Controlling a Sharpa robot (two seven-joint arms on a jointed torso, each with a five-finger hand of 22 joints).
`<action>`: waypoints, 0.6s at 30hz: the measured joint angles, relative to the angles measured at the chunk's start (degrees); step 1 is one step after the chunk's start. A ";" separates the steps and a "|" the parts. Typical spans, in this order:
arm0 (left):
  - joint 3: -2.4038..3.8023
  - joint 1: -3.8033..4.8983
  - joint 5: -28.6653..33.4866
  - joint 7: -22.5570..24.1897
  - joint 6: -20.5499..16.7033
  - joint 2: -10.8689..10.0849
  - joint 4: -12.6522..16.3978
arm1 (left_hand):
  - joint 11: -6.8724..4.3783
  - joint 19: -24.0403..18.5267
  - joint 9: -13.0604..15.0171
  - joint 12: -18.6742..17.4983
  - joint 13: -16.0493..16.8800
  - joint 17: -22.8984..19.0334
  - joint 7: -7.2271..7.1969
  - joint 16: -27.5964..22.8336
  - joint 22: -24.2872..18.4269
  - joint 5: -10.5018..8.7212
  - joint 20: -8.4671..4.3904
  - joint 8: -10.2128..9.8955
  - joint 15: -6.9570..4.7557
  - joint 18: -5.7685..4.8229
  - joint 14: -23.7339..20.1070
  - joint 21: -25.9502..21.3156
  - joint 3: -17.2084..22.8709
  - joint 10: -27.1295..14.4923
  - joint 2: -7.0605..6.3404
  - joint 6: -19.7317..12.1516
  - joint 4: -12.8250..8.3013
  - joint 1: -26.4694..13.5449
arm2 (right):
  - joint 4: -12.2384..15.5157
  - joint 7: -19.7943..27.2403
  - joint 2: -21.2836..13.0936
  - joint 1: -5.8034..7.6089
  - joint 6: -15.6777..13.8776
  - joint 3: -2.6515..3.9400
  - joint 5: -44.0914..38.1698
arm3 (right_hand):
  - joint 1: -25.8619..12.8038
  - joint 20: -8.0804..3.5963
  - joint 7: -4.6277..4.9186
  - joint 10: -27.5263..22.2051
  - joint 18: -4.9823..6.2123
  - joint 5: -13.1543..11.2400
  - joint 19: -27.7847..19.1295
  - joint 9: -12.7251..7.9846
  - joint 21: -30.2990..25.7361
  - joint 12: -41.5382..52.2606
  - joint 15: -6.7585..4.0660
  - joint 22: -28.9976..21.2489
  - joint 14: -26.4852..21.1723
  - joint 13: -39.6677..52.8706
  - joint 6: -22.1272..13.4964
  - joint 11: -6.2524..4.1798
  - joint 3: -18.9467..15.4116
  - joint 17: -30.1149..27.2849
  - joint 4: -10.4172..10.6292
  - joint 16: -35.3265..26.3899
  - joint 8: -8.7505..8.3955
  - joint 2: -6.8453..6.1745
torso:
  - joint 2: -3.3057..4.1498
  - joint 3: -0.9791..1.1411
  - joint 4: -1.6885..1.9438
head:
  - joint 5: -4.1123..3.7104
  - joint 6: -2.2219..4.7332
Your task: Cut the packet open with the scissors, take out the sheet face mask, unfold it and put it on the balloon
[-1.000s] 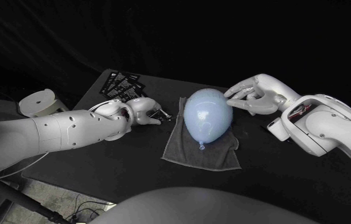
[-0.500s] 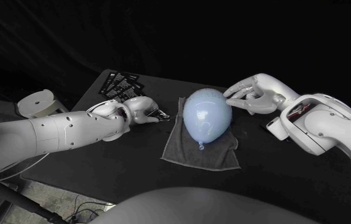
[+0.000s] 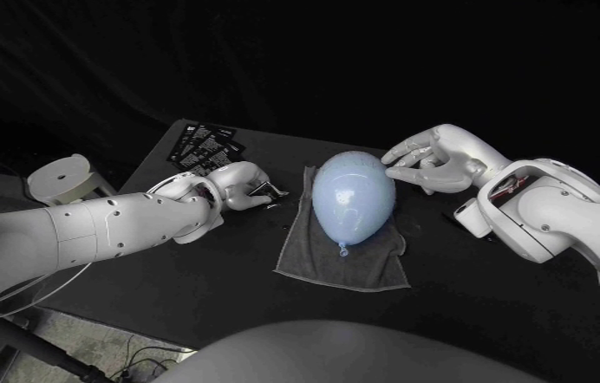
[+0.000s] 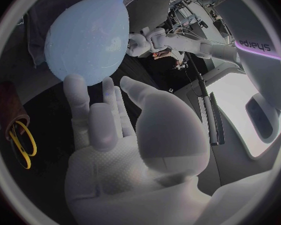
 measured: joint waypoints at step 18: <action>1.00 8.81 6.19 2.08 -1.34 -1.33 5.52 | -0.10 0.19 0.00 -0.61 0.02 -0.05 0.01 -0.20 -0.13 0.00 -0.20 0.11 0.00 -0.02 0.41 -0.22 1.92 0.92 -0.84 0.42 -0.22 -0.33 | -1.60 0.24 0.75 2.42 -1.32 0.20 1.33 | 0.73 -0.28 -0.10 1.11 -0.05 0.00 0.34 0.36 1.69 0.08 0.00 2.42 0.00 0.27 0.10 -0.57 0.29 2.15 0.28 0.89 0.65 0.73 | -0.06 0.03 -0.03 | -1.65 4.32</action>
